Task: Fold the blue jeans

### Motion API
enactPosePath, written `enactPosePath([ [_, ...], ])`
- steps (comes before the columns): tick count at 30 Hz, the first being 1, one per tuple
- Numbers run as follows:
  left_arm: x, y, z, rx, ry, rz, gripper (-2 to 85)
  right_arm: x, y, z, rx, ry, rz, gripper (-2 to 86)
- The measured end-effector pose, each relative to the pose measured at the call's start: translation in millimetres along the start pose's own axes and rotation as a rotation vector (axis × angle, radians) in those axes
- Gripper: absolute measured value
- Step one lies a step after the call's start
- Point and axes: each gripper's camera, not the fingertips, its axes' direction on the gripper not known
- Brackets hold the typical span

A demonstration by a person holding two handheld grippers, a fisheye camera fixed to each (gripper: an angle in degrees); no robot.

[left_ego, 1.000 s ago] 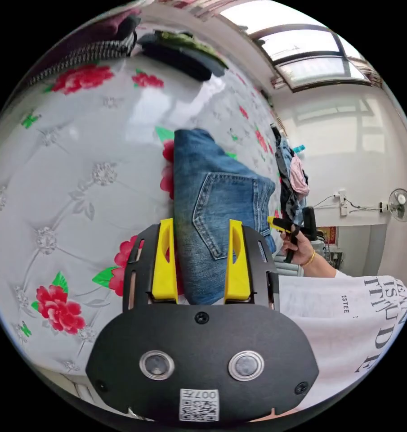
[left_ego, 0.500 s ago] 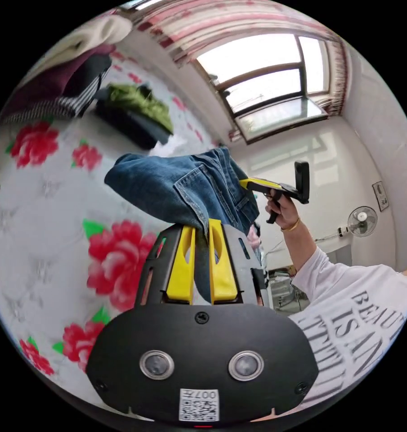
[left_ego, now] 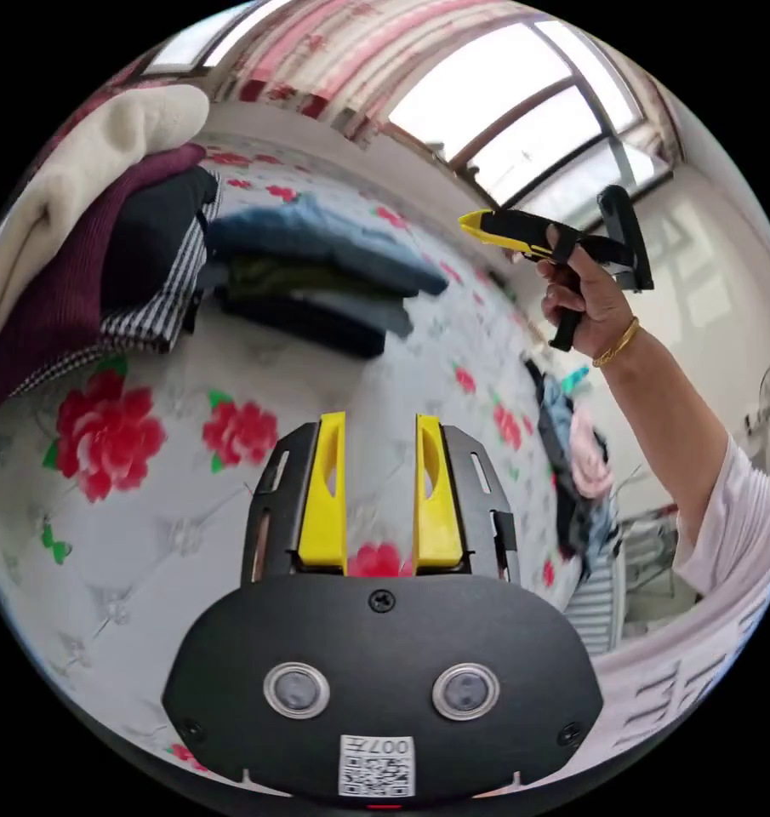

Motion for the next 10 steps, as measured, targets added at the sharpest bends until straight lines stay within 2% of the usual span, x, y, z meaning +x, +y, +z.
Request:
enactPosePath([
  [4, 9, 94, 4, -0.272, -0.122, 0.175, 7.0, -22, 178, 51, -0.163, 0.008, 0.174, 1.4],
  [6, 20, 129, -2, -0.354, -0.173, 0.254, 6.0, -45, 294, 51, -0.286, 0.007, 0.346, 0.8],
  [10, 51, 177, -3, -0.49, -0.252, 0.381, 4.2, -95, 399, 10, -0.407, 0.132, 0.412, 0.8],
])
